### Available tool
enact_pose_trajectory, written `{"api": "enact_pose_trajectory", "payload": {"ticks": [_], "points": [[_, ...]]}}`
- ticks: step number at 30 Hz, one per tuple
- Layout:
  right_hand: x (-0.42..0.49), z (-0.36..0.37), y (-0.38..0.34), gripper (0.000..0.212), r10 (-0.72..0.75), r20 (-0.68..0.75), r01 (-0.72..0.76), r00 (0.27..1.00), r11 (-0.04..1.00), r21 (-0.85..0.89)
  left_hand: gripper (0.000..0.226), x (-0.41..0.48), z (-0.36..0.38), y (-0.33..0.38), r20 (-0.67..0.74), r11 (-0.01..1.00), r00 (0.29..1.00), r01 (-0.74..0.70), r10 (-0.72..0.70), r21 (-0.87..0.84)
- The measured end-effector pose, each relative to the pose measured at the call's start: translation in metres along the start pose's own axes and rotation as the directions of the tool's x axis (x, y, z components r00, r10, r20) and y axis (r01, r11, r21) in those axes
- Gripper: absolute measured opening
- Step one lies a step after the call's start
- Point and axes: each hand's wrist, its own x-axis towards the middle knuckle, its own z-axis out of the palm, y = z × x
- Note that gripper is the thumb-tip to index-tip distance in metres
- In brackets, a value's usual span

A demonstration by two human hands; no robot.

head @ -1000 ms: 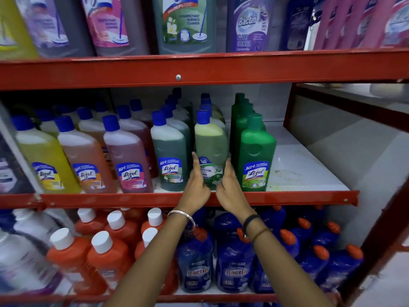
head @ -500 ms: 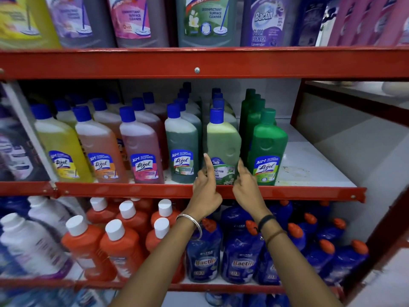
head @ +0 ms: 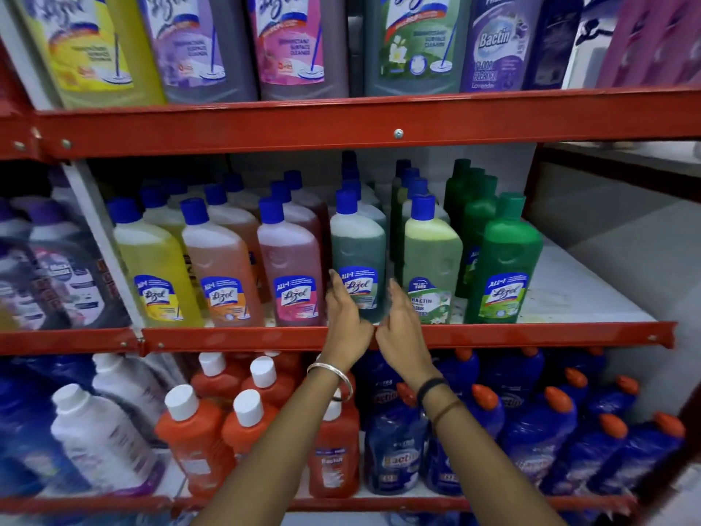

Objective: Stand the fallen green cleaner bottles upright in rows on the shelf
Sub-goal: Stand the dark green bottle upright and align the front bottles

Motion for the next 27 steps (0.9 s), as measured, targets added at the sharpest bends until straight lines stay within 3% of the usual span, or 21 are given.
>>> {"api": "enact_pose_trajectory", "payload": {"ticks": [7, 13, 24, 27], "points": [[0.018, -0.001, -0.003, 0.065, 0.143, 0.102, -0.129, 0.984, 0.983, -0.131, 0.111, 0.003, -0.013, -0.005, 0.186, 0.982, 0.981, 0.012, -0.048, 0.188], [0.012, -0.011, 0.011, 0.07, 0.133, 0.199, -0.105, 0.971, 0.984, -0.145, 0.109, -0.015, -0.013, -0.01, 0.19, 0.961, 0.982, -0.032, -0.022, 0.274], [0.001, -0.022, -0.003, 0.07, 0.156, 0.276, -0.116, 0.948, 0.981, -0.156, 0.108, -0.029, -0.021, -0.002, 0.205, 0.972, 0.977, 0.004, -0.053, 0.233], [-0.008, -0.03, -0.016, 0.059, 0.129, 0.195, -0.1, 0.972, 0.983, -0.154, 0.097, -0.038, -0.022, 0.007, 0.152, 0.976, 0.987, 0.014, -0.048, 0.218]]}}
